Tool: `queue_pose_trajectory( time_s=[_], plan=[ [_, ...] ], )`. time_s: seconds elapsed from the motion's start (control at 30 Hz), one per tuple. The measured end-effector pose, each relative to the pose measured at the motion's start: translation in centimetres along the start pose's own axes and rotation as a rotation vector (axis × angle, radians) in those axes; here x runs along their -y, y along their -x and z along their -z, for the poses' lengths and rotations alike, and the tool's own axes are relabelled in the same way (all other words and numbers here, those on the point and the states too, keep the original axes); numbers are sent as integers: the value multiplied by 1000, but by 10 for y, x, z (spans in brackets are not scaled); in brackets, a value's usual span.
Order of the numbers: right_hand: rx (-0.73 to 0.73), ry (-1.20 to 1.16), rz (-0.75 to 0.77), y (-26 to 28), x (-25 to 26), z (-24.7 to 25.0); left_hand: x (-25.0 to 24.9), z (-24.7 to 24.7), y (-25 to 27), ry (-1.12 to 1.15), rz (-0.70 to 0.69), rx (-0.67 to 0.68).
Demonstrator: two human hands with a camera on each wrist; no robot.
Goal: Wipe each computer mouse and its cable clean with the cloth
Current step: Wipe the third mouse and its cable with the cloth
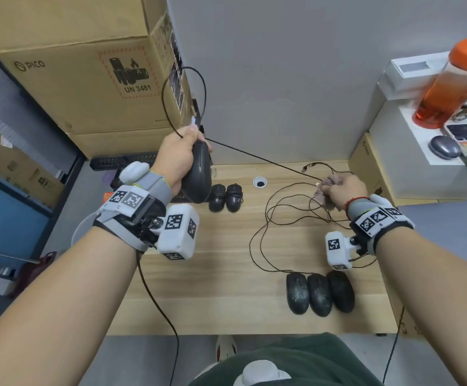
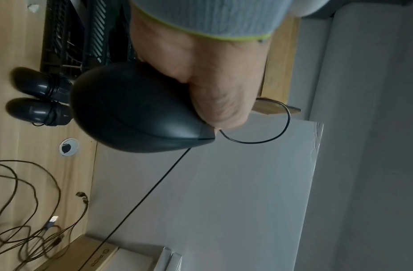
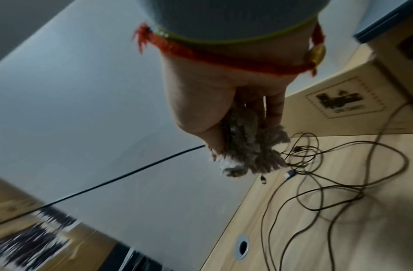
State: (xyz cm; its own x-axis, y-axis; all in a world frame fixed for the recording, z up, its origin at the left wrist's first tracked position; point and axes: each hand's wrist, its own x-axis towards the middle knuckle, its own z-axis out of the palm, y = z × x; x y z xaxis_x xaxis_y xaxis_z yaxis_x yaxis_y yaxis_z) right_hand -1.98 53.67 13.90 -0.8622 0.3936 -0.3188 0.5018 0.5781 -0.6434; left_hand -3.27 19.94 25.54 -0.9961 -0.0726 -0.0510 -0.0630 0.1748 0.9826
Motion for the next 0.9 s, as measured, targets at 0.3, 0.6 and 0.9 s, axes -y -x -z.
queue_pose_trajectory(
  time_s=[0.3, 0.6, 0.9],
  plan=[
    [-91, -351, 165, 9, 35, 16, 10, -3, -3, -253, 54, 98],
    [124, -161, 725, 82, 127, -8, 6, -58, 5, -250, 138, 202],
    [185, 101, 778, 84, 120, -18, 22, -59, 5, -264, -5, 155]
  ],
)
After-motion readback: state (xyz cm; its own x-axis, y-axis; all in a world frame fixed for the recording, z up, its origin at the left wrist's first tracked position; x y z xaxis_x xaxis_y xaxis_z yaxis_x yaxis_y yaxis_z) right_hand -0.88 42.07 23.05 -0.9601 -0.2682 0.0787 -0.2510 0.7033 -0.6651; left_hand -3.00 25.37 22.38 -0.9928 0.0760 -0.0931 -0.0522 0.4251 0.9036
